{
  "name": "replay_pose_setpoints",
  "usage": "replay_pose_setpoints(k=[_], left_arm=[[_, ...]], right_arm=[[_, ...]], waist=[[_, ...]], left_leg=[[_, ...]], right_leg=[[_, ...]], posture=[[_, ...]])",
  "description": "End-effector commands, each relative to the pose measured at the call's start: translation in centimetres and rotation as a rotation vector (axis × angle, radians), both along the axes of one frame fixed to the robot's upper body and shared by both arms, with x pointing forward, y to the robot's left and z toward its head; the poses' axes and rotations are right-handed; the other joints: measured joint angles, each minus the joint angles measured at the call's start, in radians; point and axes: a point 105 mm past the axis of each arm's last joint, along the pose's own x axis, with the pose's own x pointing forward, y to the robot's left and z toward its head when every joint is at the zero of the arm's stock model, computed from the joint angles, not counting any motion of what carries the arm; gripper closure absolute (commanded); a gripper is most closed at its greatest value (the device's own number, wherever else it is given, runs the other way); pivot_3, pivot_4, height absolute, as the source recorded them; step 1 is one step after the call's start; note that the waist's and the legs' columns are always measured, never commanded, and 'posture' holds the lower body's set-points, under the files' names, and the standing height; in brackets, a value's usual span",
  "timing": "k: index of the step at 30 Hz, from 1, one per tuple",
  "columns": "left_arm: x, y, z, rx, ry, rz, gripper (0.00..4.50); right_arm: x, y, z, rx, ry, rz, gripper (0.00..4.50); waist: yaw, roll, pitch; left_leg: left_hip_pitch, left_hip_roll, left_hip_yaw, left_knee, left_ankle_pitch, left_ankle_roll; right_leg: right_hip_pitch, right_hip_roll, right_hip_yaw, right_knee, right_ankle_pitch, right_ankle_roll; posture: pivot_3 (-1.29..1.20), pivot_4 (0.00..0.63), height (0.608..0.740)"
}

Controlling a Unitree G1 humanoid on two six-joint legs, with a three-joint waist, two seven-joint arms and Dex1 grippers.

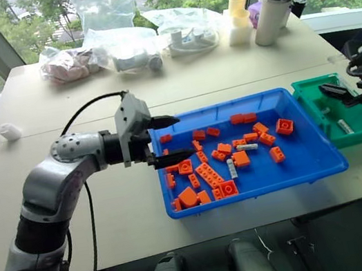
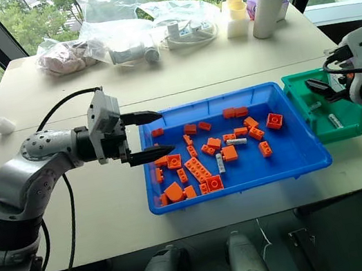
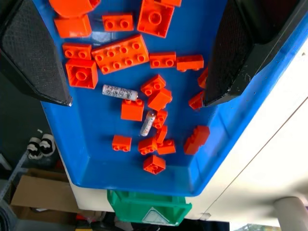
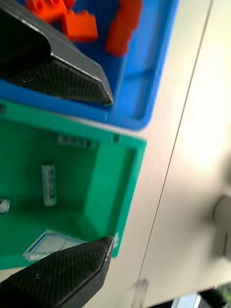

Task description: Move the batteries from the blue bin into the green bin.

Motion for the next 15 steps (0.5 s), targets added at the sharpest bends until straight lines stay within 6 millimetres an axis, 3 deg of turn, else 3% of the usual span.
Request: replay_pose_setpoints(k=[1,6,11,15], left_arm=[[-1.8,0.9,0.8,0.068,-0.037,-0.052,0.0],[-2.1,1.5,0.4,0.136,-0.053,-0.043,0.0],[-2.2,1.4,0.6,0.131,-0.062,-0.031,0.0],[-2.2,1.5,0.6,0.127,-0.059,-0.006,0.0]], right_arm=[[-3.5,6.2,-0.5,-0.03,0.089,0.389,0.03],[-4.9,9.3,-3.0,-0.051,0.191,0.599,0.03],[-5.7,10.9,-5.8,-0.188,0.245,0.824,0.03],[-4.9,11.6,-6.6,-0.238,0.207,0.927,0.03]], waist=[[0.001,-0.001,0.0],[0.007,-0.001,0.0],[0.003,-0.001,0.0],[0.002,-0.001,0.0]], left_leg=[[0.0,0.0,0.0,0.0,0.0,0.0],[0.0,-0.001,-0.001,0.003,0.0,0.0],[0.001,-0.001,-0.001,0.002,0.0,0.0],[0.001,-0.001,-0.001,0.002,0.0,0.0]], right_leg=[[0.0,0.0,0.0,0.0,0.0,0.0],[0.003,-0.001,0.0,-0.001,0.0,0.0],[0.003,-0.001,-0.001,-0.001,0.0,0.0],[0.002,-0.001,-0.001,-0.001,0.0,0.0]], posture=[[0.0,0.15,0.74],[0.0,0.15,0.74],[0.0,0.15,0.74],[0.0,0.15,0.74]])
